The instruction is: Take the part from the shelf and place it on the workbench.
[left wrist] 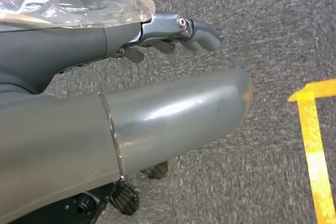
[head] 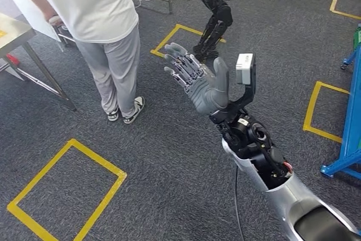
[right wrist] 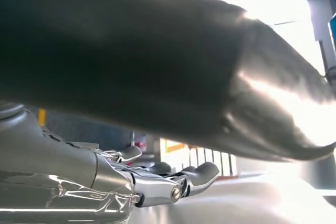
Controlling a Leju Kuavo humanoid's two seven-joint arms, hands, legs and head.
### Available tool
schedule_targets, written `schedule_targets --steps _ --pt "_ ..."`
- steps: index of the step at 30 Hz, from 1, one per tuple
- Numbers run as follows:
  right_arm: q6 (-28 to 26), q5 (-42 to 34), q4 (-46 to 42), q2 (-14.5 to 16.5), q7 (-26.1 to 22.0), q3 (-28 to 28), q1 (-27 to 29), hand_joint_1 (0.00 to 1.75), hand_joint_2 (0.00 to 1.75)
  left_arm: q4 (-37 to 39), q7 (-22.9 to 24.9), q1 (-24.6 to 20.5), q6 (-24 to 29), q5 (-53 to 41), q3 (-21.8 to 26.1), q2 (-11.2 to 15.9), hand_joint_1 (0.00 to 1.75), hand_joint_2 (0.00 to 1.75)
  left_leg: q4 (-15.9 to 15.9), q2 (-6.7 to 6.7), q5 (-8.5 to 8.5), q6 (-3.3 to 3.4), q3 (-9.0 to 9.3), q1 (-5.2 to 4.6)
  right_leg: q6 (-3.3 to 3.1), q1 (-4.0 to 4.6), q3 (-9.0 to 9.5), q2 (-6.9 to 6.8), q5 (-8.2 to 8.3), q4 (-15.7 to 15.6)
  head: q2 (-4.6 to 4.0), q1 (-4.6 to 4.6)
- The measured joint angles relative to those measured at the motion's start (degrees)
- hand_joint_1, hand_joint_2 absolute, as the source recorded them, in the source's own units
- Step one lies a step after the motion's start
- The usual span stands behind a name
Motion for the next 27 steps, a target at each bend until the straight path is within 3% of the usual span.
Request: schedule_targets --steps 3,4,5,6,9,11,14,16,18,19,20,21,22,24,25,27 --pt "-0.3 -0.1 0.0 0.0 0.5 0.0 0.2 0.00 0.00 0.0 0.0 0.1 0.3 -0.1 0.0 0.0 0.00 0.00 11.1 -1.37 -5.31 -0.28 -5.23 0.10 -0.78 0.09 -0.16 0.71 0.18 -0.1 0.00 -0.49" --pt "-0.3 -0.1 0.0 0.0 0.5 0.0 0.3 0.00 0.00 0.0 0.0 0.2 0.3 0.1 0.0 0.0 0.00 0.00 14.2 -1.52 -6.22 -0.23 -6.87 0.10 -0.87 0.19 -0.22 1.01 0.21 -0.1 0.00 -0.57" --pt "-0.3 0.0 0.0 0.0 0.6 0.1 0.5 0.00 0.00 0.0 0.0 0.3 0.3 0.2 0.0 0.0 0.00 0.00 15.3 -1.58 -6.05 -0.11 -7.58 0.10 -0.92 0.29 -0.26 1.35 0.24 -0.1 0.00 -0.63" --pt "-0.4 0.0 0.0 0.0 0.5 0.1 0.5 0.00 0.00 0.0 0.0 0.4 0.3 0.4 0.0 0.1 0.00 0.00 14.0 -1.62 -4.74 0.10 -7.08 0.09 -0.95 0.38 -0.26 1.71 0.27 -0.1 0.00 -0.67" --pt "-0.2 0.2 0.1 0.1 0.0 0.2 0.5 0.00 0.00 0.0 0.0 0.5 0.2 1.0 0.0 0.4 0.00 0.00 2.0 -2.40 0.83 1.08 -1.45 -0.15 -0.83 0.67 -0.22 2.64 0.33 0.0 0.00 -0.71" --pt "0.4 0.5 0.3 0.4 -0.5 0.3 0.2 0.00 0.00 0.0 0.0 0.4 0.1 1.5 0.0 0.8 0.00 0.00 -1.9 -2.79 1.75 1.44 0.32 -0.47 -0.44 0.70 -0.45 3.02 0.44 0.1 0.00 -0.68" --pt "1.3 1.2 1.3 1.1 -1.8 0.7 -0.5 0.00 0.00 0.0 0.1 0.5 0.1 2.6 0.0 1.2 0.00 0.00 -2.6 -2.33 2.05 1.95 0.55 -0.48 0.49 0.60 -0.87 2.92 0.21 0.3 0.00 -0.66" --pt "1.9 1.7 2.3 1.3 -2.6 0.8 -1.2 0.00 0.00 0.0 0.4 0.5 0.3 3.5 0.0 1.2 0.00 0.00 -3.1 -2.00 2.35 2.43 0.80 -0.16 1.06 0.55 -2.56 1.95 -2.21 4.0 0.00 -0.34" --pt "2.4 2.0 3.2 1.5 -3.2 1.0 -1.7 0.00 0.00 0.0 0.6 0.9 0.5 4.3 0.0 1.3 0.00 0.00 -3.1 -1.67 2.35 2.62 0.82 -0.12 1.51 0.26 -6.02 1.24 -6.13 11.9 0.00 0.04" --pt "2.6 2.1 3.7 1.6 -3.4 1.1 -1.8 0.00 0.00 0.0 0.7 1.1 0.7 4.6 0.0 1.3 0.00 0.00 -3.1 -1.48 2.35 2.63 0.81 -0.11 1.72 0.08 -7.63 1.14 -7.42 15.6 0.00 0.14" --pt "2.7 2.1 4.1 1.7 -3.5 1.2 -1.8 0.00 0.00 0.0 0.7 1.3 0.7 4.9 0.0 1.3 0.00 0.00 -3.1 -1.30 2.33 2.62 0.81 -0.08 1.91 -0.11 -8.49 1.06 -7.72 17.6 0.00 0.18" --pt "2.8 2.1 4.4 1.7 -3.5 1.3 -1.9 0.00 0.00 0.0 0.7 1.5 0.8 5.0 0.0 1.3 0.00 0.00 -3.0 -1.13 2.29 2.56 0.84 -0.03 2.07 -0.30 -8.24 0.94 -6.89 17.2 0.00 0.22" --pt "2.8 2.1 4.8 1.7 -3.6 1.3 -1.9 0.00 0.00 0.0 0.7 1.5 0.8 5.2 0.0 1.3 0.00 0.00 -3.0 -0.98 2.22 2.45 0.89 0.05 2.18 -0.47 -6.87 0.69 -5.11 14.5 0.00 0.28" --pt "2.9 2.1 5.3 1.8 -3.8 1.3 -2.4 0.00 0.00 0.0 0.6 1.6 0.9 5.3 0.0 1.4 0.00 0.00 -2.7 -0.56 1.92 1.97 1.00 0.05 2.31 -0.39 -2.77 -0.99 -1.46 6.0 0.00 0.46" --pt "2.9 2.1 5.5 1.9 -3.9 1.3 -2.8 0.00 0.00 0.0 0.6 1.7 0.9 5.4 0.0 1.5 0.00 0.00 -2.5 -0.27 1.78 1.66 0.96 -0.05 2.07 -0.26 -1.19 -1.85 -0.61 2.8 0.00 0.55" --pt "3.0 2.0 6.0 2.2 -4.1 1.3 -3.2 0.00 0.00 0.0 0.5 2.0 0.9 5.5 0.0 1.7 0.00 0.00 -2.3 0.66 1.70 1.05 0.89 -0.31 1.36 0.21 -0.20 -2.40 -0.59 0.4 0.00 0.41"
